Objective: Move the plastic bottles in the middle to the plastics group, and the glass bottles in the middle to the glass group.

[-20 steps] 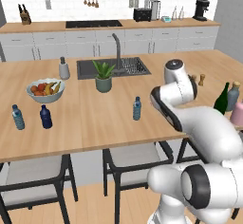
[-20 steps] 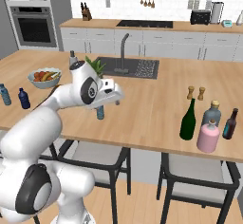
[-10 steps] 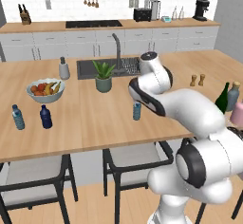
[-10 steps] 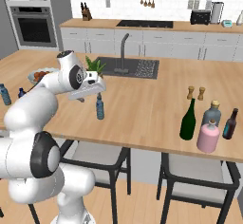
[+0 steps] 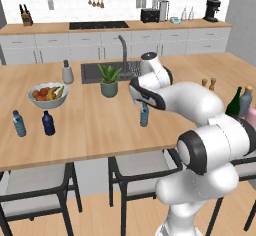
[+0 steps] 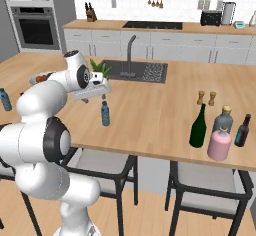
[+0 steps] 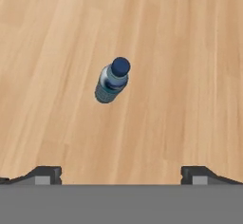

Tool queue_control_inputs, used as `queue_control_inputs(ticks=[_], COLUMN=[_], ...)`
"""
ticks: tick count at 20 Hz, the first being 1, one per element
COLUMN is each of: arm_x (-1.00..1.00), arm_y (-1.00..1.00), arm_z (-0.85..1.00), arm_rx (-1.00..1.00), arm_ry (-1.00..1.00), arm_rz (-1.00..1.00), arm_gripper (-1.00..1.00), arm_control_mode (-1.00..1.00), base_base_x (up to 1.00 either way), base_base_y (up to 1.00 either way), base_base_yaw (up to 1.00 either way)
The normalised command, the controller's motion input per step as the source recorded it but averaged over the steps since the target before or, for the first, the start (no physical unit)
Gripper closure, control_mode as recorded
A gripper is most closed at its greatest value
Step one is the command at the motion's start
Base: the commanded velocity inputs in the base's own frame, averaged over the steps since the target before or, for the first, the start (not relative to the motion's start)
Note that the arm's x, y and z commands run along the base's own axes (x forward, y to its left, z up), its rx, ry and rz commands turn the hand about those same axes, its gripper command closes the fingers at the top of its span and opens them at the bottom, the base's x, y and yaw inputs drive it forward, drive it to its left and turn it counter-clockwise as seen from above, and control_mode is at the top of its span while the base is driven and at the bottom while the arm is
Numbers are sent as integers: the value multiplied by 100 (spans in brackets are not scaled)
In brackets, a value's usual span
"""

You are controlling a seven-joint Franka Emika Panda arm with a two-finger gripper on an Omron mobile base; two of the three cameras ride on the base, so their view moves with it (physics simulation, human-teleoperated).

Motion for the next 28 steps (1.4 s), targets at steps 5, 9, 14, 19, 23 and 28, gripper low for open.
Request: queue_control_inputs(ticks=[5, 9, 14, 19, 23, 28], arm_x=[27, 16, 13, 13, 4, 21], arm_y=[-4, -2, -10, 0, 4, 1], arm_z=[-22, -15, -18, -18, -23, -13], arm_rx=[13, 12, 6, 0, 0, 0], arm_ry=[6, 6, 0, 0, 0, 0], arm_rz=[0, 0, 0, 0, -1, -1], arm_gripper=[-100, -100, -100, -100, -100, -100], arm_control_mode=[-100, -100, -100, -100, -100, -100], base_base_x=[0, 0, 0, 0, 0, 0], base_base_y=[0, 0, 0, 0, 0, 0], base_base_yaw=[0, 0, 0, 0, 0, 0])
